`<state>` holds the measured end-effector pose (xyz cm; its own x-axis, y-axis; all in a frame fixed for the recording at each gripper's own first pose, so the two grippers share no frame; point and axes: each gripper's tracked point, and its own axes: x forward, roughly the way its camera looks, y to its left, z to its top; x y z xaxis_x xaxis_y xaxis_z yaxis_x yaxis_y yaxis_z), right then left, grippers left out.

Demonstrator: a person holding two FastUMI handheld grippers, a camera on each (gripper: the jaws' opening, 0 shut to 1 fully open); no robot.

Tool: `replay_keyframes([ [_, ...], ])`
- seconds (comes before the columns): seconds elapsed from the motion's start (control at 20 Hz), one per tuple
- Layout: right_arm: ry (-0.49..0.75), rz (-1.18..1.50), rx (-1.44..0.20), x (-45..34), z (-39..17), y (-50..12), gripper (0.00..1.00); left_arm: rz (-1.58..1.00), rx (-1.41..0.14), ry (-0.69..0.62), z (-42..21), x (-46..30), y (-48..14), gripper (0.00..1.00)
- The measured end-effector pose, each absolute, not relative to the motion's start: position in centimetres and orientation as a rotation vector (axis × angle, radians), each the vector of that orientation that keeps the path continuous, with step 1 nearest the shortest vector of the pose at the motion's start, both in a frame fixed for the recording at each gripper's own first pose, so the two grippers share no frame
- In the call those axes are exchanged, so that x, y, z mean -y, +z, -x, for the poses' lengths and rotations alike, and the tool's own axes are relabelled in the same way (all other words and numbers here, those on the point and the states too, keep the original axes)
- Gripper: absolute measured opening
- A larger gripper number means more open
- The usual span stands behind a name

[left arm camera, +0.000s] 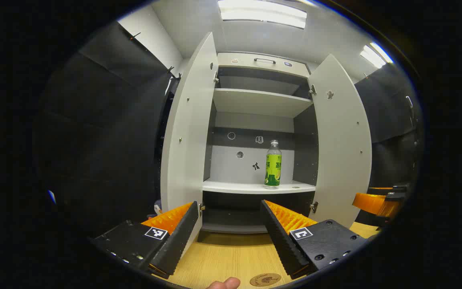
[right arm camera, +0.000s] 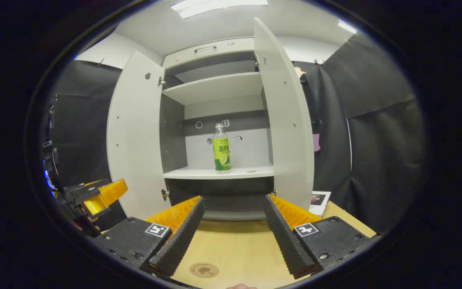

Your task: Grasp the bottle in the cabinet with the left hand and place it on the coaster, then close the right door with the right hand and the left door with the left hand.

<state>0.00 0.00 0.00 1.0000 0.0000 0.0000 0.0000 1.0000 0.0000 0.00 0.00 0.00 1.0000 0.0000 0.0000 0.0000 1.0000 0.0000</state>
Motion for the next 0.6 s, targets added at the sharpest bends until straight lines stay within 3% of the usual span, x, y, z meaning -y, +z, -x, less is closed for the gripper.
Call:
replay_keyframes([
  [0.6,0.01,-0.011,0.008,-0.44,-0.16,0.51,0.98,0.014,-0.013,0.001,-0.03,-0.3,-0.36,0.95],
])
